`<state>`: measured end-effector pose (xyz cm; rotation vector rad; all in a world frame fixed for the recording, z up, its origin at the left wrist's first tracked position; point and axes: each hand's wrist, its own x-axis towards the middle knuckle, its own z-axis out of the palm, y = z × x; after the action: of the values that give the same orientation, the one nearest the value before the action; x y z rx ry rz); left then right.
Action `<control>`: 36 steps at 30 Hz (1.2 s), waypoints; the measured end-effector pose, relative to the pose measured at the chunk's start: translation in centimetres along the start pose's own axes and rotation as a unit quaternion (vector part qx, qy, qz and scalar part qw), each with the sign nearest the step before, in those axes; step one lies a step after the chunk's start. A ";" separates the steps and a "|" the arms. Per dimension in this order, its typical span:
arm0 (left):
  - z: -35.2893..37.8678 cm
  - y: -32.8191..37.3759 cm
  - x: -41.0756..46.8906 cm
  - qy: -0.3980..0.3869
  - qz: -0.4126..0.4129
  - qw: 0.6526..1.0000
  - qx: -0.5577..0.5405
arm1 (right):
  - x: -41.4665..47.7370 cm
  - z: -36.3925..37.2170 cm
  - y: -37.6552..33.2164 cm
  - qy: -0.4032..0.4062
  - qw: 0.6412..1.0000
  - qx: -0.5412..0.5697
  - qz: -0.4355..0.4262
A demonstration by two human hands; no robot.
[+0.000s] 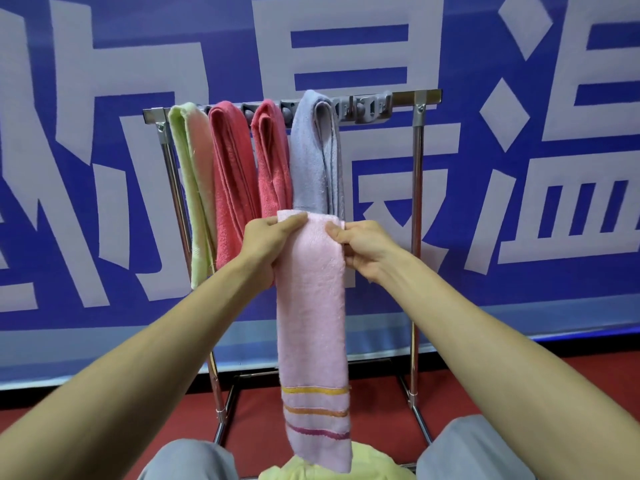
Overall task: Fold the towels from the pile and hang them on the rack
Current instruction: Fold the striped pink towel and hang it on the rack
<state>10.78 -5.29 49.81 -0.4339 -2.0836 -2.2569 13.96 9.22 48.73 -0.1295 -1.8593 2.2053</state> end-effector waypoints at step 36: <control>4.4 4.8 3.8 -0.376 0.102 0.900 0.194 | 1.2 -7.7 -3.3 -0.166 0.985 -0.054 -0.009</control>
<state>8.94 -0.80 55.57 -1.5964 -2.5426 -1.6158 15.03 17.34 50.71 0.2503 -2.1392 2.2213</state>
